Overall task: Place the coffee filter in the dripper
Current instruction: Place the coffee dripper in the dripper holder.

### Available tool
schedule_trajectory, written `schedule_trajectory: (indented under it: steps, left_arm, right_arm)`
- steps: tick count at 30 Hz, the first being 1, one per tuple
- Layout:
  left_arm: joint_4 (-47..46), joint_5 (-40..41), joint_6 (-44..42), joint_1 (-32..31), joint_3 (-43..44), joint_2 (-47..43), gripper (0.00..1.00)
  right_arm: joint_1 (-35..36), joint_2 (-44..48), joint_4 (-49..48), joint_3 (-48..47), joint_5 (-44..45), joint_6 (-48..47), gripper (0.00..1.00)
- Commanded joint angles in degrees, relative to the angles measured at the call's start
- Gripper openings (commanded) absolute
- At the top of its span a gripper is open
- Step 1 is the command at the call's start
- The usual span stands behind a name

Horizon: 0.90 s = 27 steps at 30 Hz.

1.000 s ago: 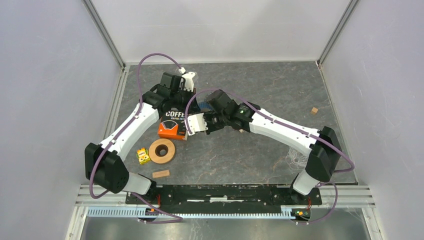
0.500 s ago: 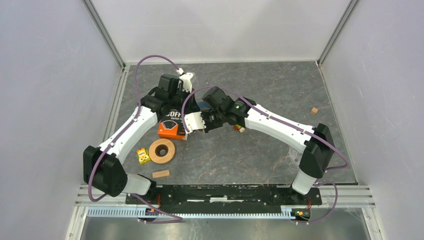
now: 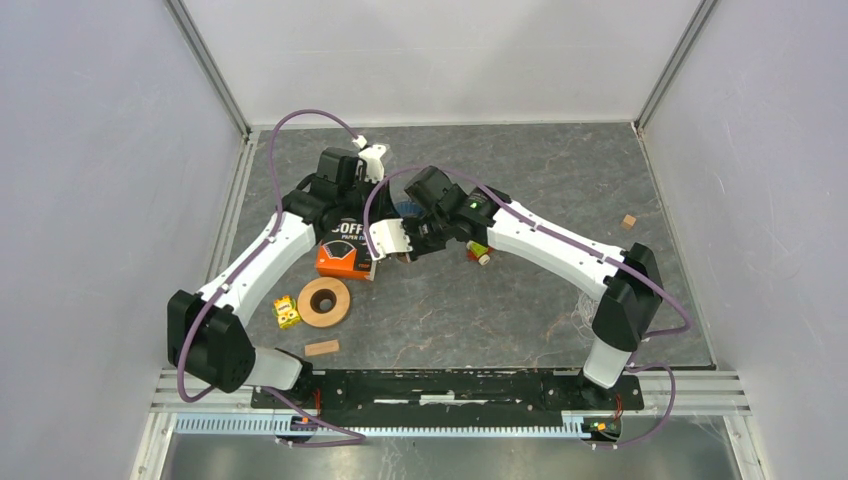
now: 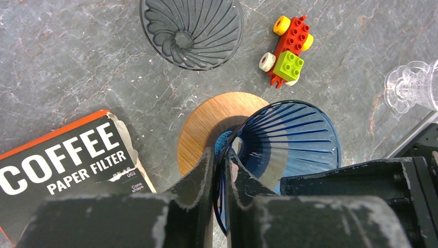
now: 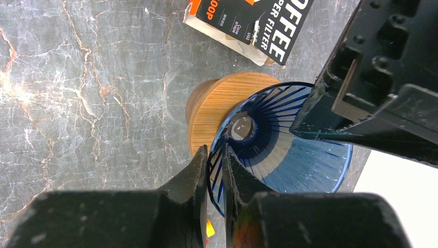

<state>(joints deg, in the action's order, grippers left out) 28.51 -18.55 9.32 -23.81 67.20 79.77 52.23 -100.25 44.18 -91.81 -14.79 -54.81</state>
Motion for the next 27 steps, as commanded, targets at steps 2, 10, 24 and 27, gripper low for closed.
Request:
schedule_trajectory:
  steps: [2, 10, 24, 27]
  left_arm:
    - [3.0, -0.6, -0.5, -0.5, -0.1, 0.4, 0.25]
    - [2.9, -1.8, -1.8, 0.1, 3.1, 0.6, 0.43]
    - [-3.1, -2.2, -4.8, 2.1, 5.9, 1.4, 0.58]
    - [-3.8, -3.5, -3.9, 2.1, 7.2, 3.0, 0.54]
  right_arm:
    - [-1.2, -1.1, -1.6, -1.9, -1.0, 1.6, 0.00]
    - [-1.1, -0.8, -1.3, -2.0, -0.8, 1.8, 0.00]
    - [-1.2, -0.7, -1.2, -1.4, -1.2, 2.6, 0.00]
    - [-1.2, -1.0, -1.2, -1.4, -1.2, 2.6, 0.00]
